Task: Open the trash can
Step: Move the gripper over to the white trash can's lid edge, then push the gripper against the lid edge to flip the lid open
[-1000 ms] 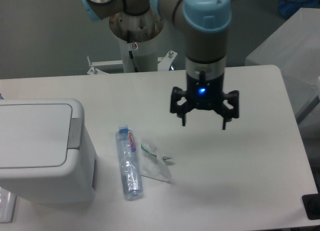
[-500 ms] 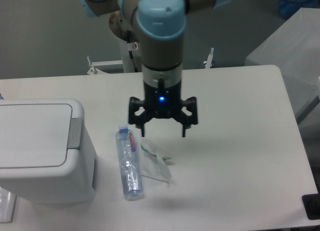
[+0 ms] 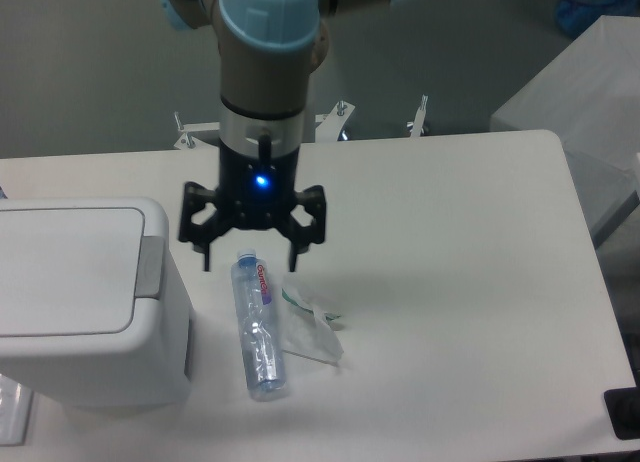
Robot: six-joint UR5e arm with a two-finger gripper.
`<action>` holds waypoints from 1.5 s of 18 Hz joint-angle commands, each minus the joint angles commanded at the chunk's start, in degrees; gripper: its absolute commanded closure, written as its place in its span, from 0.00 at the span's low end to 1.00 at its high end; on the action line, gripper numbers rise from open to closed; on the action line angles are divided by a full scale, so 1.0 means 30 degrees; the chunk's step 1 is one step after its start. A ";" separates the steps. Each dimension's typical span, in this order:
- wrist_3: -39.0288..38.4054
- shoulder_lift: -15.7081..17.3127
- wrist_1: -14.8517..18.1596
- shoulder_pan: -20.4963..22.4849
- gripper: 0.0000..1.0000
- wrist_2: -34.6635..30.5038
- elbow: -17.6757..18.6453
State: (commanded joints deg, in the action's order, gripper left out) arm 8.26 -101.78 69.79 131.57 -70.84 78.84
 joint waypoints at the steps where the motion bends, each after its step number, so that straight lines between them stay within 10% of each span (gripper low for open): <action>1: 0.0000 -0.0029 0.0000 -0.0175 0.00 0.0000 0.0001; 27: -0.0029 -0.0615 -0.0088 -0.0850 0.00 -0.0176 0.0440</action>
State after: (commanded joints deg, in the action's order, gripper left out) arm 8.17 -103.62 69.52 129.02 -71.37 80.16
